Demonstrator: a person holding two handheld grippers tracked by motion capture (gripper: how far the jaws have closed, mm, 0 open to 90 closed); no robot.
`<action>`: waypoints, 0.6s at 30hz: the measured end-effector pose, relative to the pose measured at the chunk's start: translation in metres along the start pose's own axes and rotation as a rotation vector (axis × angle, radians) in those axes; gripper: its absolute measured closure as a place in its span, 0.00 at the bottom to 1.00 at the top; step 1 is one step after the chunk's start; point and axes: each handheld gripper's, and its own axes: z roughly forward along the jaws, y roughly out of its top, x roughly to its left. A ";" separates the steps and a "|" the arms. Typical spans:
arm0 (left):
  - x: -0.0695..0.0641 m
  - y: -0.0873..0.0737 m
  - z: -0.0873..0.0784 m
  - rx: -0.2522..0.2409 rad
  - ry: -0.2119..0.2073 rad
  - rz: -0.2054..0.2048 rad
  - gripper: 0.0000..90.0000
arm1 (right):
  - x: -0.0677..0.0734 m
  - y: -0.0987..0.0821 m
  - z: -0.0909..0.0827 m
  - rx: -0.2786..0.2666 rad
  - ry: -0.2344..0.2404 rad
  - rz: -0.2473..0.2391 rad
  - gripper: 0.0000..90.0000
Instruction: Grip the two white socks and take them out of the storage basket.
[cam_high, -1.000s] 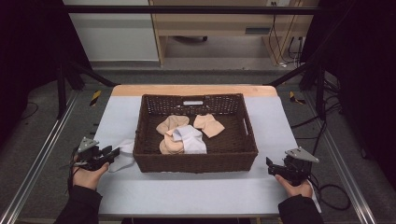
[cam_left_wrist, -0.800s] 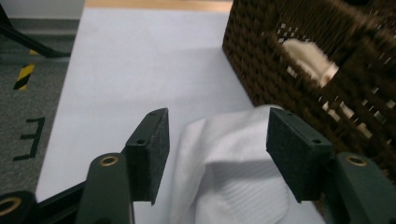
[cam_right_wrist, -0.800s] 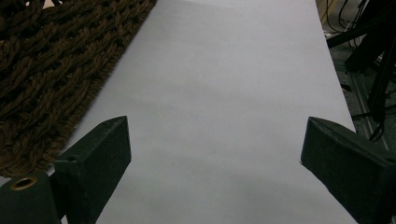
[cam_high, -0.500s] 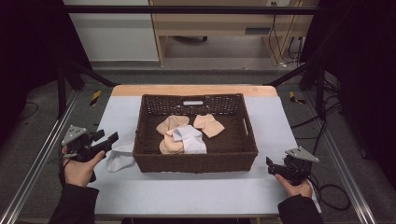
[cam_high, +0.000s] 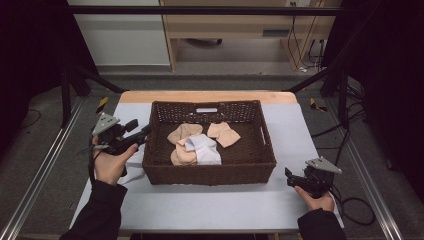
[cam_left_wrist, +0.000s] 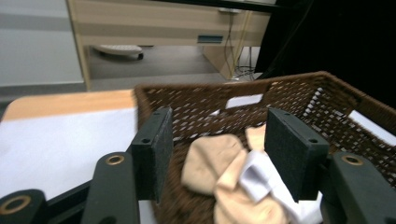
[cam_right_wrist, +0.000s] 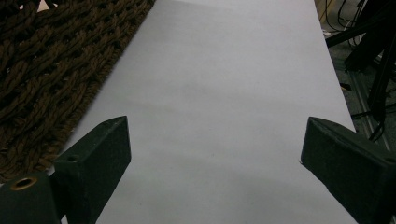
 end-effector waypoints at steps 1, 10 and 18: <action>-0.005 0.003 0.004 0.002 -0.006 0.009 0.47 | 0.000 0.000 0.000 0.001 0.000 -0.001 0.10; -0.041 0.012 0.047 0.024 -0.040 0.056 0.49 | 0.000 0.000 0.000 0.000 0.003 0.000 0.10; -0.056 0.004 0.086 0.069 -0.025 0.082 0.49 | -0.001 0.000 0.000 -0.004 0.005 0.004 0.10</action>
